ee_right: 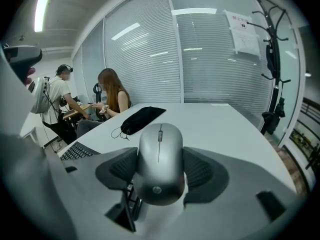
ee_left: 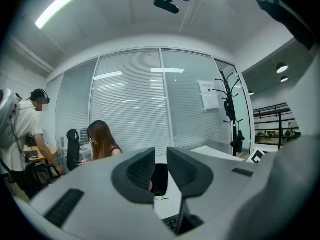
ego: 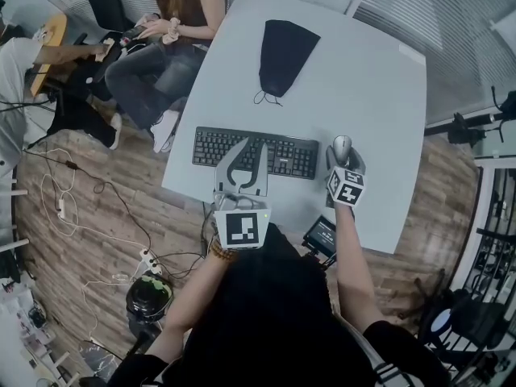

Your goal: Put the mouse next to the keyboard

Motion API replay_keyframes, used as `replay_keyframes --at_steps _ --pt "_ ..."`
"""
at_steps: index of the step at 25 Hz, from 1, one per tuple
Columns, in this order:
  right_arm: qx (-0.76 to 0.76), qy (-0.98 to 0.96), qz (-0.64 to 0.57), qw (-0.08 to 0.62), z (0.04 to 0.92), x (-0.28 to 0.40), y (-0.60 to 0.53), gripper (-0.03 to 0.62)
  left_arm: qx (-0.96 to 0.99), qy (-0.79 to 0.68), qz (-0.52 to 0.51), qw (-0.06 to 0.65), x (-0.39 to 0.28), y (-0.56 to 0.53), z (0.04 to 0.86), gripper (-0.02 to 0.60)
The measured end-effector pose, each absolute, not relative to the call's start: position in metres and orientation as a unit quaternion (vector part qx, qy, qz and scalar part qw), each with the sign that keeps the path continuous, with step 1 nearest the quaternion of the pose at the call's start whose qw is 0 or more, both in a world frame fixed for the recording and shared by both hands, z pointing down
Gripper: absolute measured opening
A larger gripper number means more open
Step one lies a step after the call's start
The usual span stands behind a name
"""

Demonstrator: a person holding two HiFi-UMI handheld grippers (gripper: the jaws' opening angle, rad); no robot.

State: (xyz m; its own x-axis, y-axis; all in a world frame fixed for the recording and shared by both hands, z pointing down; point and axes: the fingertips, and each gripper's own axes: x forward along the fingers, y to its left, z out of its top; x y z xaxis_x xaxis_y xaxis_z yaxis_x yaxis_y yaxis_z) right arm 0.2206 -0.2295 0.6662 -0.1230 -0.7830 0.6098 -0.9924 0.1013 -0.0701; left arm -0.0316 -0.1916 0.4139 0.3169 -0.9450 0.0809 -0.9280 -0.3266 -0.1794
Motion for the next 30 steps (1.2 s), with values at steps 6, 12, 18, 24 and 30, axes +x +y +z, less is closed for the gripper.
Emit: replay_keyframes --at_steps 6,12,18,24,30 --pt "0.623 -0.707 0.247 0.226 0.676 0.221 -0.228 0.285 -0.811 0.577 -0.088 0.05 -0.034 -0.193 0.415 0.078" --pt "0.623 -0.701 0.256 0.234 0.686 0.225 -0.226 0.285 -0.812 0.575 -0.092 0.049 -0.032 -0.194 0.417 0.078" --pt "0.621 -0.697 0.263 0.245 0.697 0.227 -0.222 0.285 -0.811 0.576 -0.095 0.045 -0.033 -0.194 0.421 0.078" --pt "0.617 -0.693 0.27 0.257 0.708 0.225 -0.219 0.285 -0.809 0.578 -0.095 0.044 -0.037 -0.196 0.422 0.078" --pt "0.616 -0.688 0.28 0.263 0.72 0.226 -0.217 0.285 -0.809 0.578 -0.098 0.04 -0.037 -0.196 0.426 0.078"
